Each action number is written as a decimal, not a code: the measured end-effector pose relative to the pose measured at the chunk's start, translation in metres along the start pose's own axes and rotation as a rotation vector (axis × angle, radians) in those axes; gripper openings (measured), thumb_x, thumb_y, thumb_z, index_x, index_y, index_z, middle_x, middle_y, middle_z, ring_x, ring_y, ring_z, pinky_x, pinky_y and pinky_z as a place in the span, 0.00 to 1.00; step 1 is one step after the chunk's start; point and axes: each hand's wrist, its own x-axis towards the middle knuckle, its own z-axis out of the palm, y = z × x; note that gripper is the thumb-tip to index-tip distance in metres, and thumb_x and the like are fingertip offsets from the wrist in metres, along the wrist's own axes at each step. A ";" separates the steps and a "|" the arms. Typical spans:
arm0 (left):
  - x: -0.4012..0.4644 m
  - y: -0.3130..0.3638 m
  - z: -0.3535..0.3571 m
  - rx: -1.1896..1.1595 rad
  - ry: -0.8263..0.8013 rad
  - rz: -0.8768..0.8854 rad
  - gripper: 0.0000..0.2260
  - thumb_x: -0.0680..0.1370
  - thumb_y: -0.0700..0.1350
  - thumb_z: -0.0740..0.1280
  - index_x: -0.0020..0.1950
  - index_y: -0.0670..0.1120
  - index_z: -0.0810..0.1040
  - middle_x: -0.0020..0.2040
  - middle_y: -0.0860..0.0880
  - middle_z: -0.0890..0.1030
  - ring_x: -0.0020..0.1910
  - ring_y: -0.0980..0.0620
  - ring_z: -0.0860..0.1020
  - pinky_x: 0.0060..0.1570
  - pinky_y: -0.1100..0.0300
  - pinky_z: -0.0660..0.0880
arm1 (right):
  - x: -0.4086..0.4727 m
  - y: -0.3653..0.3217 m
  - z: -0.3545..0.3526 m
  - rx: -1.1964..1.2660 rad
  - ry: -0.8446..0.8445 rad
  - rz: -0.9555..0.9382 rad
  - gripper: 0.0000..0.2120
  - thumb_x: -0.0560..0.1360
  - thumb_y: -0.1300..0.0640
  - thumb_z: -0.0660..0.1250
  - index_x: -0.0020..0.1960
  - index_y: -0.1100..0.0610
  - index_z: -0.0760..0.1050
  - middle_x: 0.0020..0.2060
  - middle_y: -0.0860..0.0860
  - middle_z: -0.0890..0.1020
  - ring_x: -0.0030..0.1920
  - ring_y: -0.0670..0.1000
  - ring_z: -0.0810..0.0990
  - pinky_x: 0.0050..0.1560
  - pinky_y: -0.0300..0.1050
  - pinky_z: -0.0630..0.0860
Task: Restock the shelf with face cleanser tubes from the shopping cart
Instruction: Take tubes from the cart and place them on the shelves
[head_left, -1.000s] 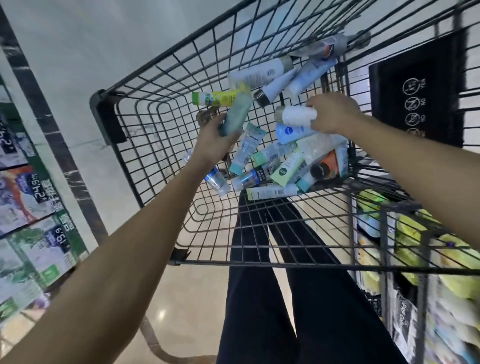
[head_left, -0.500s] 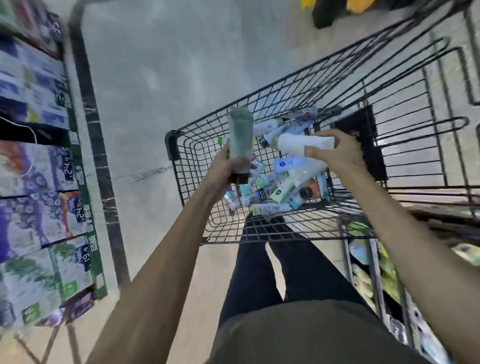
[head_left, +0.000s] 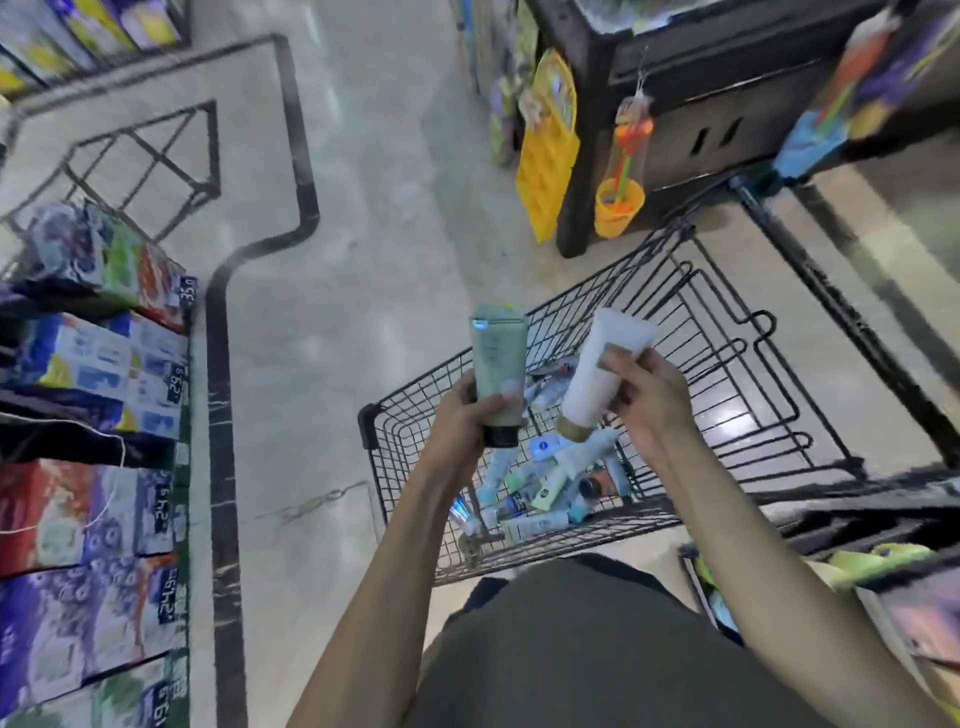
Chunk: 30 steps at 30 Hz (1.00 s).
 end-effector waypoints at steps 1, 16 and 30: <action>-0.001 0.002 0.005 -0.006 -0.005 0.014 0.21 0.73 0.37 0.74 0.65 0.46 0.76 0.57 0.42 0.85 0.59 0.33 0.80 0.58 0.37 0.79 | -0.006 -0.004 0.002 0.002 0.011 -0.036 0.16 0.72 0.58 0.78 0.58 0.55 0.82 0.56 0.57 0.85 0.57 0.61 0.82 0.56 0.62 0.81; -0.048 0.009 0.043 0.201 -0.429 0.078 0.22 0.75 0.38 0.74 0.67 0.49 0.76 0.62 0.37 0.81 0.58 0.38 0.81 0.55 0.43 0.78 | -0.148 0.002 -0.031 0.126 0.294 -0.228 0.20 0.81 0.50 0.69 0.71 0.49 0.70 0.61 0.55 0.82 0.58 0.56 0.83 0.53 0.54 0.82; -0.134 -0.049 0.129 0.442 -0.774 0.104 0.25 0.71 0.34 0.77 0.65 0.47 0.76 0.56 0.39 0.83 0.49 0.44 0.82 0.48 0.48 0.82 | -0.312 0.042 -0.103 0.299 0.626 -0.385 0.26 0.72 0.66 0.77 0.65 0.50 0.75 0.54 0.56 0.87 0.52 0.58 0.87 0.51 0.59 0.83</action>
